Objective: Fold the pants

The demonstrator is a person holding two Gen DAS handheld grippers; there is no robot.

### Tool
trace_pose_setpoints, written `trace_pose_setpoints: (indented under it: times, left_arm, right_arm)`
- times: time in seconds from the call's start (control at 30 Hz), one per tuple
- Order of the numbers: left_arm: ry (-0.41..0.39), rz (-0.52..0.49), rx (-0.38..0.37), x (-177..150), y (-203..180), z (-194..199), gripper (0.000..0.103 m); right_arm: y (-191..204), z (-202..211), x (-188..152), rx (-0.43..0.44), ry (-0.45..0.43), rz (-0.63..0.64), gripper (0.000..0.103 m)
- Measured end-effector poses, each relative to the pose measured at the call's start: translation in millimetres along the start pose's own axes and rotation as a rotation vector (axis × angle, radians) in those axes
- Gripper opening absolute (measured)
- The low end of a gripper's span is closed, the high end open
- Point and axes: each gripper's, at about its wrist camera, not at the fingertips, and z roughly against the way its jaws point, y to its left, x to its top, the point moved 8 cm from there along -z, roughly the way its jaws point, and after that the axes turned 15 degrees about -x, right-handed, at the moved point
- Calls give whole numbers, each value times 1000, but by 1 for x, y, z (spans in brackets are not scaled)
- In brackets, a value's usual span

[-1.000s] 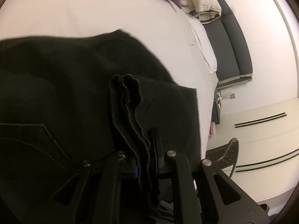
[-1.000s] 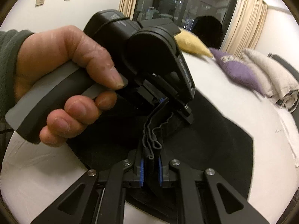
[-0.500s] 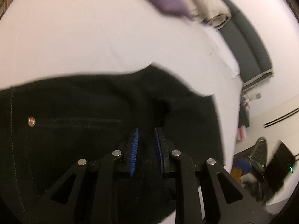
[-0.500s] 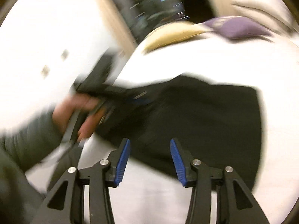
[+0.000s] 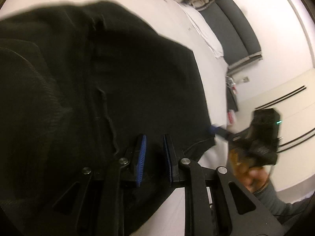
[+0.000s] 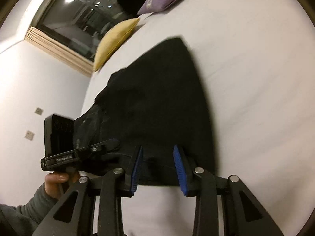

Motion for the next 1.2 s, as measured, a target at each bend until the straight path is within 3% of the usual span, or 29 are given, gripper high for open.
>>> trace_pose_setpoints:
  times: [0.07, 0.13, 0.17, 0.2, 0.23, 0.27, 0.3, 0.33, 0.43, 0.53, 0.6, 0.67, 0.7, 0.73, 0.77, 0.8, 0.87, 0.93, 0.97, 1.0, 1.07, 1.17, 1.2]
  left_arm:
    - [-15, -40, 3, -1, -7, 11, 17]
    - [-12, -40, 1, -8, -7, 14, 17]
    - [-3, -22, 24, -12, 1, 13, 17]
    - [-12, -4, 4, -15, 4, 12, 17]
    - [-43, 23, -48, -16, 10, 16, 17]
    - [-59, 43, -75, -12, 19, 19, 17]
    - [-68, 54, -75, -14, 23, 27, 17]
    - [-76, 45, -76, -17, 24, 35, 17]
    - [-134, 15, -1, -18, 20, 67, 17]
    - [-255, 10, -20, -24, 15, 117, 17]
    - [-351, 20, 6, -33, 21, 160, 17]
    - [-437, 39, 33, -42, 35, 207, 17]
    - [-508, 53, 56, -51, 42, 239, 17]
    - [-549, 63, 75, -61, 47, 258, 17]
    - [-609, 89, 109, -73, 57, 286, 17]
    - [-655, 120, 128, -83, 67, 309, 17]
    - [-728, 180, 145, -96, 78, 338, 20]
    - [-781, 242, 151, -113, 98, 363, 44]
    - [-805, 268, 150, -119, 104, 366, 71]
    - [-834, 279, 144, -123, 110, 372, 77]
    - [-866, 287, 129, -127, 117, 379, 77]
    - [-841, 286, 102, -126, 127, 378, 77]
    - [-818, 292, 114, -126, 132, 377, 77]
  right_arm:
    - [19, 26, 14, 93, -77, 22, 38]
    - [34, 26, 23, 154, -94, 26, 41]
    - [39, 18, 21, 202, -68, 22, 44]
    - [36, 10, 13, 217, -37, 22, 56]
    - [33, -10, 3, 203, 21, 28, 70]
    - [15, -38, -15, 100, 112, 37, 72]
    - [2, -49, -22, 15, 116, 61, 49]
    - [2, -41, -19, 1, 71, 78, 47]
    - [19, -10, -11, 148, 82, -4, 49]
    - [62, 15, 7, 253, -20, 90, 54]
    - [91, 0, 10, 325, -10, 108, 73]
    - [100, -25, 8, 360, 36, 111, 75]
    - [94, -54, 4, 320, 85, 104, 79]
    - [78, -89, -8, 184, 176, 89, 74]
    - [70, -101, -12, 96, 175, 88, 61]
    - [69, -97, -8, 86, 146, 89, 54]
    - [81, -85, -7, 58, 157, 94, 65]
    - [112, -76, -6, 21, 113, 189, 66]
    - [132, -70, -2, 11, 71, 273, 67]
    - [146, -65, -3, 3, 42, 329, 71]
    - [165, -62, -2, -23, 8, 386, 72]
    - [168, -65, 0, -12, 30, 314, 72]
    - [177, -68, 17, -20, 33, 302, 72]
